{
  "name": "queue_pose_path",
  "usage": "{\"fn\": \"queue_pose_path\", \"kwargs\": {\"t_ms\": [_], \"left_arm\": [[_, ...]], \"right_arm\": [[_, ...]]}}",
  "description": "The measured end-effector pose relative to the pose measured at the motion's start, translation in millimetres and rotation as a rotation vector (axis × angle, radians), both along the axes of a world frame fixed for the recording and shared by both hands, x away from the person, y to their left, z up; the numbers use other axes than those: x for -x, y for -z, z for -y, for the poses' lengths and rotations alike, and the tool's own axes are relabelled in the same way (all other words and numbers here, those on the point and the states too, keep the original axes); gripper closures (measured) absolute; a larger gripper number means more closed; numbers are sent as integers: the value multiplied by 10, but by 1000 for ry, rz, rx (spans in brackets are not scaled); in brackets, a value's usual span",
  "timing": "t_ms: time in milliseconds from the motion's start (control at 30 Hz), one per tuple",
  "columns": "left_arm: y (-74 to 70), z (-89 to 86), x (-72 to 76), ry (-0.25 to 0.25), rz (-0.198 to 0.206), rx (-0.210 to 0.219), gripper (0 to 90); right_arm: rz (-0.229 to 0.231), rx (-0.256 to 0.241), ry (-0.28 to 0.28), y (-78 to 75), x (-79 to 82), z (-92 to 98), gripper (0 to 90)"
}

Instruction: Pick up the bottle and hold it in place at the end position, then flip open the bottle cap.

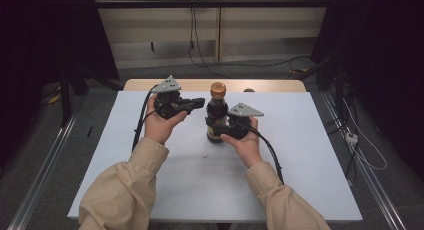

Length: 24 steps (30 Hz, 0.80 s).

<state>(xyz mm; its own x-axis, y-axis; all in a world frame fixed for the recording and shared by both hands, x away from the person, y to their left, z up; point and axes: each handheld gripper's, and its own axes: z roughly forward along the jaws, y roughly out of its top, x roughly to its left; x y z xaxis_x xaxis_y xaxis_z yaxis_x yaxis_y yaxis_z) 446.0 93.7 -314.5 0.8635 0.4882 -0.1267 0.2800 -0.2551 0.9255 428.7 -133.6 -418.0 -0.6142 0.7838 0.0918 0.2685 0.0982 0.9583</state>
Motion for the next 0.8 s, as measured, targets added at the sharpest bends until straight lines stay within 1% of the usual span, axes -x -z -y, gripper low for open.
{"fn": "queue_pose_path", "kwargs": {"t_ms": [333, 500, 700, 800], "left_arm": [[-77, 41, -37, 18, -12, -2, 900], [-118, 67, -41, 21, -11, -2, 900], [-149, 86, -36, 27, -11, -17, 900], [-169, 88, -43, 25, -8, -14, 900]], "right_arm": [[-2, 0, 1, 2, -1, 0, 296], [-6, 2, -2, -4, 1, 3, 296], [-6, 3, -3, -3, 0, 4, 297], [-8, 2, -2, -3, 1, 6, 296]]}}
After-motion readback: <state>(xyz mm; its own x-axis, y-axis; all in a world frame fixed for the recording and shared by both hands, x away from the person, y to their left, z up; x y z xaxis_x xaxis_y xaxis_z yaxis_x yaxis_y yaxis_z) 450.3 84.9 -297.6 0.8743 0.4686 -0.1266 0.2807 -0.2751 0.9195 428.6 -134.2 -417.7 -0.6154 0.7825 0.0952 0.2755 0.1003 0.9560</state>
